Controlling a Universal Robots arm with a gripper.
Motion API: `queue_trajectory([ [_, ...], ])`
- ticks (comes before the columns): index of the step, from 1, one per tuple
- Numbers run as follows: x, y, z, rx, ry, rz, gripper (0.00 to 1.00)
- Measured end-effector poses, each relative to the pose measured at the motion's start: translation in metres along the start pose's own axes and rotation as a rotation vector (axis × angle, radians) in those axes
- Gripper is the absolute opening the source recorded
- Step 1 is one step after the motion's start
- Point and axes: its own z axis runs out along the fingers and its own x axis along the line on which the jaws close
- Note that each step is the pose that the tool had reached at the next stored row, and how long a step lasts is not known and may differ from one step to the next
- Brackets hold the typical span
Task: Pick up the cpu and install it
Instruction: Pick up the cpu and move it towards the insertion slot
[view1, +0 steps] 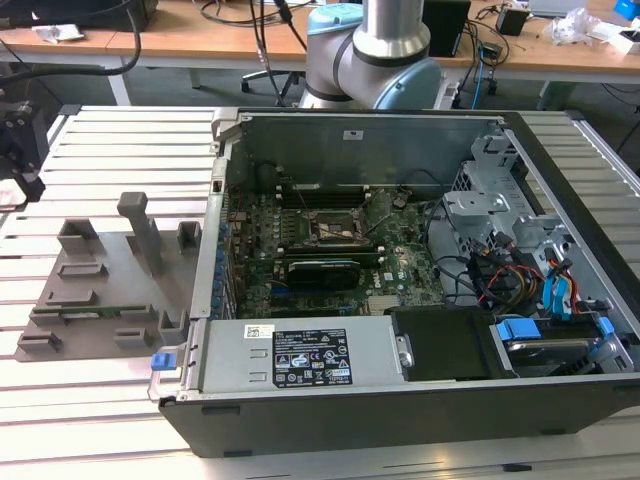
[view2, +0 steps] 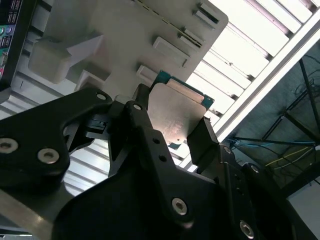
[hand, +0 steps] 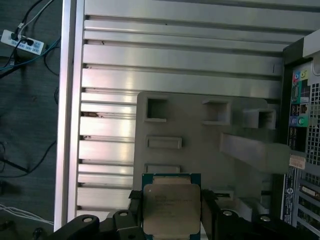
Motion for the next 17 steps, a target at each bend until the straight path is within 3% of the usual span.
queue_trajectory([
  [11,-0.0005,-0.0006,-0.0209,0.0047,0.0003,0.0,0.55],
  [17,-0.0009,-0.001,-0.0393,0.0088,0.0006,0.0,0.55],
])
